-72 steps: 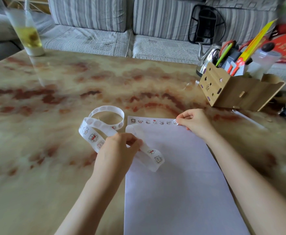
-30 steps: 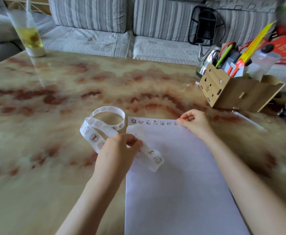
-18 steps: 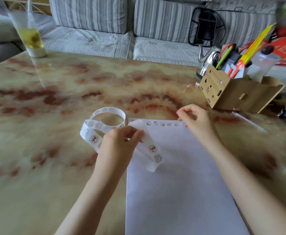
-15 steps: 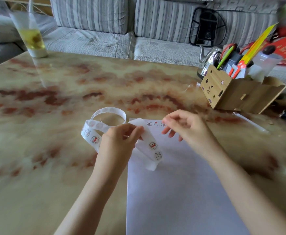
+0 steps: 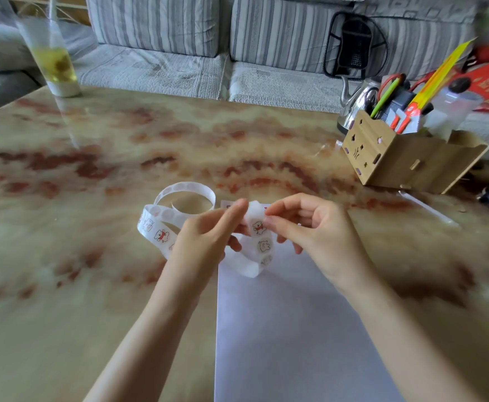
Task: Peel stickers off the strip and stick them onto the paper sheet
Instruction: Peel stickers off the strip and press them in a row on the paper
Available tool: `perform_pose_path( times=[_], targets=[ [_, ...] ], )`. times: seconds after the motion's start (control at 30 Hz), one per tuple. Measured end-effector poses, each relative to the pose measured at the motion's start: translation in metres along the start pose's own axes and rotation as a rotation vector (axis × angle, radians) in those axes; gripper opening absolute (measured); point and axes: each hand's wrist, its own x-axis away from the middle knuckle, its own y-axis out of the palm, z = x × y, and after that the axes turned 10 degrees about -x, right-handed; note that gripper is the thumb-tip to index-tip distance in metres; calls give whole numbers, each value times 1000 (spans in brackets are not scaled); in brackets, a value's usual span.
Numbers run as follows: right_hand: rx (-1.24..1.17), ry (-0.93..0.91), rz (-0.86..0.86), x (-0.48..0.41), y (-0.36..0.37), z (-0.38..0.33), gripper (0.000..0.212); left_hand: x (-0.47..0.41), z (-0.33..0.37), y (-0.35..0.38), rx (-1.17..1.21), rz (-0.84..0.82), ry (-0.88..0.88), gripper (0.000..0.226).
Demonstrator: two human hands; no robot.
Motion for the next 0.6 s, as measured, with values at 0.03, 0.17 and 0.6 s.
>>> perform_pose_path(
  times=[0.03, 0.17, 0.6],
  targets=[
    [-5, -8, 8, 0, 1, 0, 8, 1, 0, 0, -25, -6, 7, 28],
    [54, -45, -28, 2, 3, 2, 13, 1, -1, 0, -32, 0, 3, 21],
    [176, -144, -2, 3, 2, 6, 15, 2, -1, 0, -24, -23, 19, 21]
  ],
)
